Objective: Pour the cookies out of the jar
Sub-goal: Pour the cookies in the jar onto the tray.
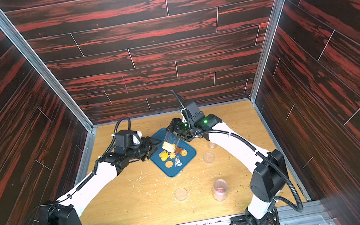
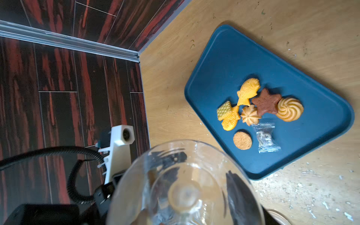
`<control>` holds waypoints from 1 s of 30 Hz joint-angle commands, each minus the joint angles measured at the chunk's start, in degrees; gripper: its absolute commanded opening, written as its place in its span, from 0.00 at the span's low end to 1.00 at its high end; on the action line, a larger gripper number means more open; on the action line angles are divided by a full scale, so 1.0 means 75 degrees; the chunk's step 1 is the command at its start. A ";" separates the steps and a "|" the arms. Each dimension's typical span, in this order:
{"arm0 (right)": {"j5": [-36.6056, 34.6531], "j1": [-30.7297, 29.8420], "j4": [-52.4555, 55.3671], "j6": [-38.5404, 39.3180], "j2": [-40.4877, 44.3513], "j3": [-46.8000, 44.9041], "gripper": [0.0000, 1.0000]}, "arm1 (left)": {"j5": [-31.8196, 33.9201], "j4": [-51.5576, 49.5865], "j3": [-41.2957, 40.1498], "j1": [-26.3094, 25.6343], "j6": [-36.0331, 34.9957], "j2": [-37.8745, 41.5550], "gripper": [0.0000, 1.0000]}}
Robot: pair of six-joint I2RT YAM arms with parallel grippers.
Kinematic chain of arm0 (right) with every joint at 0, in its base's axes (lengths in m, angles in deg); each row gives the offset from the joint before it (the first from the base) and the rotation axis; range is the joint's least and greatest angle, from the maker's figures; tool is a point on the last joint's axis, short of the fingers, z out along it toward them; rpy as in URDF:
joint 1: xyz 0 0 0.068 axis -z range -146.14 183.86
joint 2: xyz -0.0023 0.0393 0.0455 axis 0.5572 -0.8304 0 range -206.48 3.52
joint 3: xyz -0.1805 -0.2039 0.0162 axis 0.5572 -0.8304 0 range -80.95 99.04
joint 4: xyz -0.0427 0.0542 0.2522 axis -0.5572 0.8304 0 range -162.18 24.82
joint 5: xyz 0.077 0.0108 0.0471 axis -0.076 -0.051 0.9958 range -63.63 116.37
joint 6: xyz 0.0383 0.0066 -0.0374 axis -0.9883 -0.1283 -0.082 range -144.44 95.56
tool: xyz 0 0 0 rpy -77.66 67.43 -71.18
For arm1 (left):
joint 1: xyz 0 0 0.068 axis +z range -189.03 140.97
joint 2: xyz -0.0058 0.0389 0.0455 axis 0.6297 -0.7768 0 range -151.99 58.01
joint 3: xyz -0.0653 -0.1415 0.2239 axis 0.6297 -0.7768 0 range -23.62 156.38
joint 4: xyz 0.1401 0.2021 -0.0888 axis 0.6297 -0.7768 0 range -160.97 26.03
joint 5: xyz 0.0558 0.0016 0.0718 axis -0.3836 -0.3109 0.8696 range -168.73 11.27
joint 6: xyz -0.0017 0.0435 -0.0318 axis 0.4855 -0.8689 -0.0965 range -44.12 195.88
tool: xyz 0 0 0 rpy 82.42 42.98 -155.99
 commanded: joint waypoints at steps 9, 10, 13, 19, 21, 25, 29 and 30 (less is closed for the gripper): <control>-0.0464 -0.0192 0.0191 -0.0401 -0.0340 0.0746 0.70 | 0.0179 0.0085 0.0156 -0.0425 0.0193 0.0077 0.53; -0.0464 -0.0185 0.0219 -0.0406 -0.0381 0.0769 0.70 | 0.0170 0.0094 0.0156 -0.0446 0.0177 0.0077 0.53; -0.0190 -0.0158 0.0202 -0.0521 -0.0467 0.0726 0.70 | 0.0205 -0.0043 0.0201 -0.0472 0.0044 0.0151 0.53; 0.1158 0.0183 -0.0071 -0.1012 -0.0393 0.0112 0.70 | 0.1468 -0.2363 0.0823 -0.0300 -0.2083 0.0898 0.62; 0.1276 0.0413 -0.0122 -0.0988 -0.0254 -0.0157 0.70 | 0.2209 -0.3055 0.0952 -0.0279 -0.2966 0.1249 0.66; 0.0566 0.0531 0.0873 0.0212 -0.0610 0.0801 0.70 | 0.1267 -0.2572 0.0633 0.0128 -0.2780 0.1580 0.69; 0.0193 0.0429 0.1393 0.0919 -0.0999 0.1432 0.70 | 0.0048 -0.1143 0.0486 0.0192 -0.1709 0.1468 0.73; 0.0167 0.0436 0.1402 0.0954 -0.1031 0.1409 0.70 | -0.0097 -0.0862 0.0458 0.0195 -0.1448 0.1466 0.75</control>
